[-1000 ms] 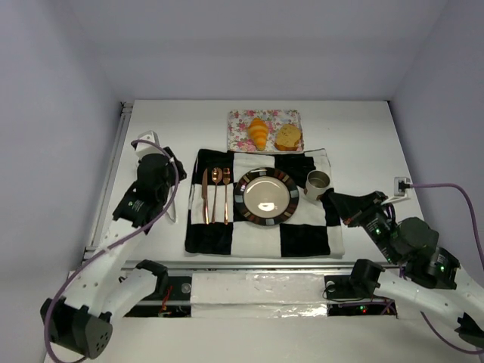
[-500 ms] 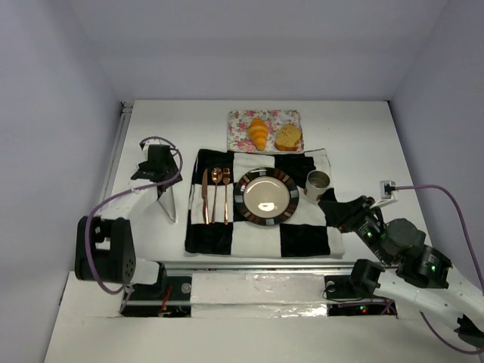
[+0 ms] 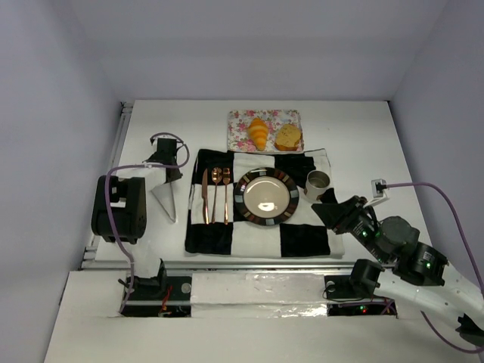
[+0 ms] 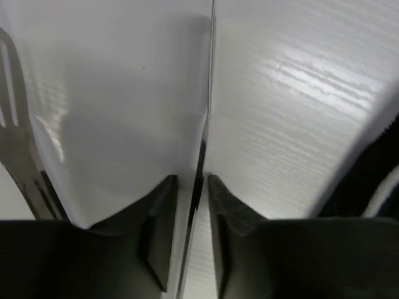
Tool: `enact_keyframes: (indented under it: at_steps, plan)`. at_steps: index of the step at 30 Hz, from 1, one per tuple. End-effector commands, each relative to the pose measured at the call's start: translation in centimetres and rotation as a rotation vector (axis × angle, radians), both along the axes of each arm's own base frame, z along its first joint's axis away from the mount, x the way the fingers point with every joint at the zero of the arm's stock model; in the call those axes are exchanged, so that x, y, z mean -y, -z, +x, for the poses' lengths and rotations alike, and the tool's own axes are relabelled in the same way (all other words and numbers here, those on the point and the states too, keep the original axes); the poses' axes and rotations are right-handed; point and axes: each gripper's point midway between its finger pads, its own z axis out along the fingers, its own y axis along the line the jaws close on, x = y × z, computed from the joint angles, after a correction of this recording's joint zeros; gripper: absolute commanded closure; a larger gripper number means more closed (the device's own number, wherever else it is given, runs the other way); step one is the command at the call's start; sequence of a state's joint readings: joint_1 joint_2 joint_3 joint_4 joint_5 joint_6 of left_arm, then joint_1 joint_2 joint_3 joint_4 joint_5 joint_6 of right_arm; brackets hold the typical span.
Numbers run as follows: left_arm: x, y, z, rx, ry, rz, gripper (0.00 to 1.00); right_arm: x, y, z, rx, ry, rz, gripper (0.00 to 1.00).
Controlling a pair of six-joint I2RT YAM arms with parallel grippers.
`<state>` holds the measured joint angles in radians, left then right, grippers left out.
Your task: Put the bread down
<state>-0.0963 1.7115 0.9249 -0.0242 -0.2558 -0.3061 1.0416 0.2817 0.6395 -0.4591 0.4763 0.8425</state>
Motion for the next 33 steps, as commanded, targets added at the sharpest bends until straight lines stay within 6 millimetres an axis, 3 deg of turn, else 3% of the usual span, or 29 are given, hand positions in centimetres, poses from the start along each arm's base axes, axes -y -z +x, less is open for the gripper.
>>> enact_keyframes:
  at_steps: [1,2,3,7,10,13,14,15,18,21,25,28,29,30,32,33]
  plan:
    - [0.0,-0.5,2.2,0.041,0.013,0.008,0.81,-0.5,-1.0,-0.1,0.010,-0.018,0.046,0.66]
    - [0.0,-0.2,2.5,0.029,0.017,0.014,0.86,-0.5,-1.0,-0.2,0.008,-0.018,0.046,0.66]
    - [-0.1,0.0,2.6,0.021,0.020,0.019,0.98,-0.4,-0.9,-0.2,0.007,-0.019,0.046,0.66]
    - [-0.6,-0.6,2.9,0.036,0.001,0.044,1.00,-0.8,-0.5,-0.1,-0.007,-0.020,0.040,0.66]
    - [-0.3,-3.3,3.5,0.110,-0.014,0.014,1.00,-2.7,0.2,-0.1,-0.009,-0.083,-0.015,0.64]
    - [0.9,-7.8,4.5,0.233,0.000,-0.061,1.00,-6.7,1.4,0.0,-0.033,-0.209,-0.113,0.57]
    - [1.3,-10.2,4.7,0.292,0.009,-0.085,1.00,-7.9,0.8,0.0,-0.028,-0.248,-0.121,0.47]
    - [1.6,-11.6,4.7,0.326,0.018,-0.104,1.00,-9.8,1.8,0.6,-0.050,-0.278,-0.164,0.42]
    - [3.5,-16.8,3.9,0.454,0.080,-0.192,1.00,-13.3,1.7,1.4,-0.057,-0.337,-0.170,0.24]
    - [5.2,-21.6,1.7,0.593,0.147,-0.296,1.00,-15.8,0.3,2.3,-0.041,-0.356,-0.108,0.12]
    - [10.1,-26.3,-2.5,0.731,0.359,-0.546,1.00,-20.8,-1.2,3.0,-0.012,-0.465,-0.071,0.12]
    - [13.4,-29.4,-6.0,0.819,0.518,-0.757,1.00,-23.2,-3.3,3.5,0.036,-0.509,-0.015,0.12]
    - [14.0,-29.7,-7.1,0.835,0.552,-0.806,1.00,-24.1,-2.8,3.8,0.032,-0.519,-0.016,0.10]
    - [14.6,-31.8,-8.0,0.895,0.589,-0.881,1.00,-24.7,-3.8,3.9,0.069,-0.529,0.024,0.10]
    - [15.9,-32.7,-10.2,0.910,0.694,-0.976,1.00,-25.7,-4.0,4.2,0.070,-0.543,0.059,0.08]
    - [16.2,-34.8,-11.3,0.994,0.763,-1.000,1.00,-26.1,-4.9,4.2,0.096,-0.550,0.096,0.07]
